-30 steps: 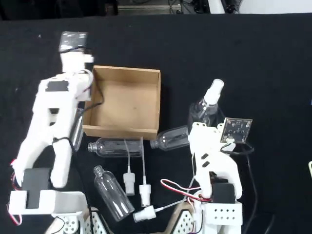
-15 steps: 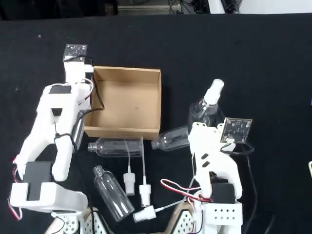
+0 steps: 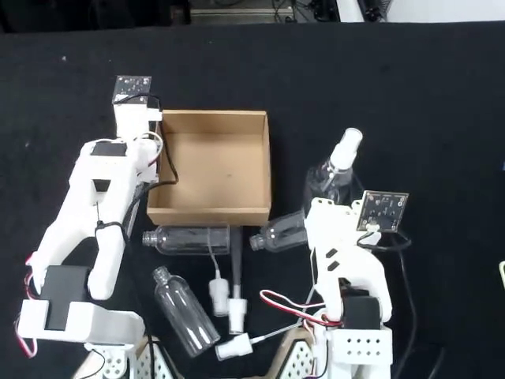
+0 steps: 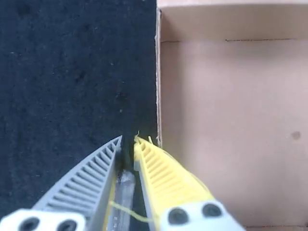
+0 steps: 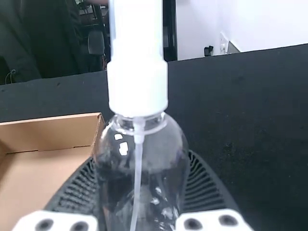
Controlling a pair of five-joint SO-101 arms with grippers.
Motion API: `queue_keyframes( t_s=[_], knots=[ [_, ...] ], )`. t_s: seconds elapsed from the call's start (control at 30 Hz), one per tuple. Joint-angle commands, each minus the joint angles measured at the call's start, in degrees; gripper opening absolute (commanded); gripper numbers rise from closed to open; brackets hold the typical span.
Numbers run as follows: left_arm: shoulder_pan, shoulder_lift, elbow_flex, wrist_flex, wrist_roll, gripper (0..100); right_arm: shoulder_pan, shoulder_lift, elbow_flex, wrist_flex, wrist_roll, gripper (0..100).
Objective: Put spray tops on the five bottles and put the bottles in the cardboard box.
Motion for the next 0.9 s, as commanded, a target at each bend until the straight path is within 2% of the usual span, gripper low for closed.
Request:
queue_keyframes(
  t_s=[0.0,0.23,0.4,0.53,0.67,0.87],
  knots=[
    [2.5,-1.7,0.3,0.1,1.3,3,0.8,-5.6,-0.5,-0.9,0.2,1.1],
    [2.2,-1.7,-2.4,4.4,1.2,3,0.5,-5.7,-0.5,-1.4,0.0,1.1],
    [-0.4,-1.7,-8.4,10.0,1.3,3,0.2,-5.7,-1.2,-7.7,-0.3,1.1],
    [-3.3,-4.9,-10.2,14.8,1.3,3,-5.5,-5.5,-2.8,-11.3,0.1,1.1],
    [-5.8,-12.9,-3.7,12.7,1.3,3,-11.8,-5.4,-2.4,-18.4,0.2,1.0],
    [-6.0,-25.9,14.2,1.2,1.3,3,-16.4,-5.4,-2.3,-27.2,0.2,1.0]
  ],
)
